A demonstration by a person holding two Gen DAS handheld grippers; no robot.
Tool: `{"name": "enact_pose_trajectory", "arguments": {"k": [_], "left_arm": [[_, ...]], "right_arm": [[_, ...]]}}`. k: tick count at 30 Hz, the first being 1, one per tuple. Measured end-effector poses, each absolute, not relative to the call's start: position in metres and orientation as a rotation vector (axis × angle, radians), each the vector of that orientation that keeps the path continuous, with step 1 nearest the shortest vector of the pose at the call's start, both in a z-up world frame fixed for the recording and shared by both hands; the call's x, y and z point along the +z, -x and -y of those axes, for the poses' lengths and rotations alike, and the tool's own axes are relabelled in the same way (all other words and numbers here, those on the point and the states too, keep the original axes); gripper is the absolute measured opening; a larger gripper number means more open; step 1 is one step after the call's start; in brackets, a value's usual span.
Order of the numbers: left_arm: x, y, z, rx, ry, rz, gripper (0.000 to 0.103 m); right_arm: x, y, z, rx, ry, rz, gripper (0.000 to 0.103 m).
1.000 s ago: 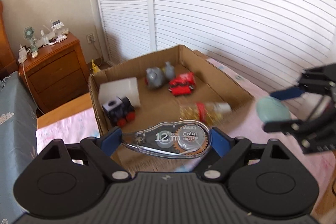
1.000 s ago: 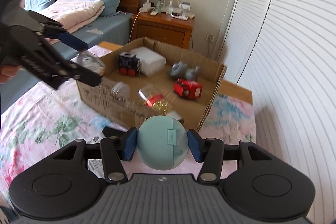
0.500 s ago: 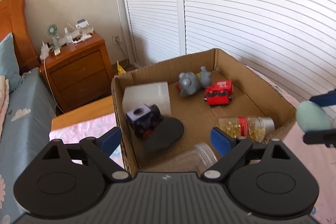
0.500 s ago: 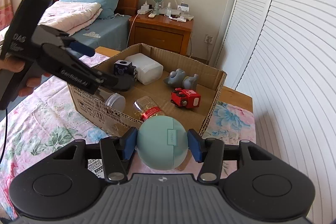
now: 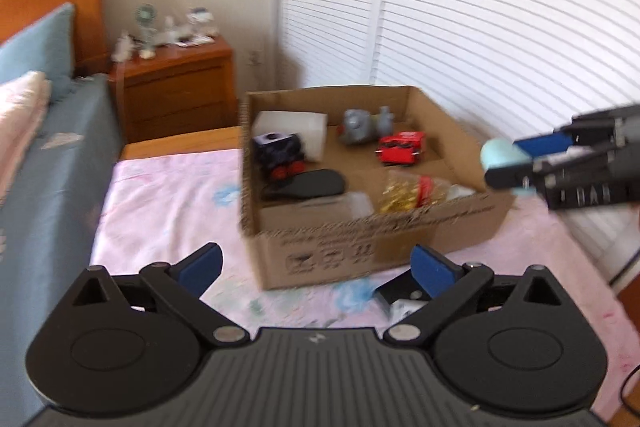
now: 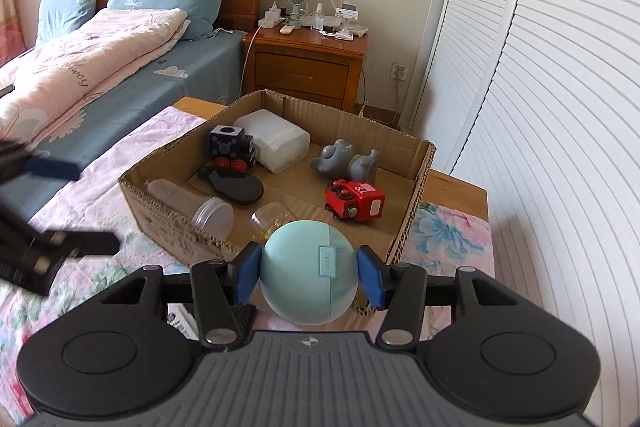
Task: Organize rigid objects
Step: 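Open right gripper to drop light-blue case into cardboard box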
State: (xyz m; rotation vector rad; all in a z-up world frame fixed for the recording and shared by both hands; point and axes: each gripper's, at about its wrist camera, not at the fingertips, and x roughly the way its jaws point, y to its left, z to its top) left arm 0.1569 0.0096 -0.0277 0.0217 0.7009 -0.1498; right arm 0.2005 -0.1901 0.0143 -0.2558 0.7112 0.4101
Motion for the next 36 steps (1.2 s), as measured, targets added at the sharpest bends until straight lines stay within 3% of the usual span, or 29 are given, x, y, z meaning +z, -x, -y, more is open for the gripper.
{"name": "enact_pose_trajectory", "arguments": {"k": [16, 18, 20, 36], "left_arm": [[-0.024, -0.123, -0.001, -0.148, -0.044, -0.723, 0.1], [-0.023, -0.121, -0.001, -0.144, -0.044, -0.719, 0.1], [-0.023, -0.12, -0.001, -0.142, -0.042, -0.72, 0.1], [-0.028, -0.115, -0.004, -0.127, -0.032, -0.748, 0.1]], "right_arm": [[0.007, -0.276, 0.175, 0.351, 0.206, -0.776, 0.058], [0.007, -0.279, 0.176, 0.346, 0.189, -0.766, 0.071], [0.009, -0.278, 0.177, 0.335, 0.177, -0.753, 0.101], [0.012, -0.219, 0.188, 0.248, 0.114, -0.777, 0.103]]}}
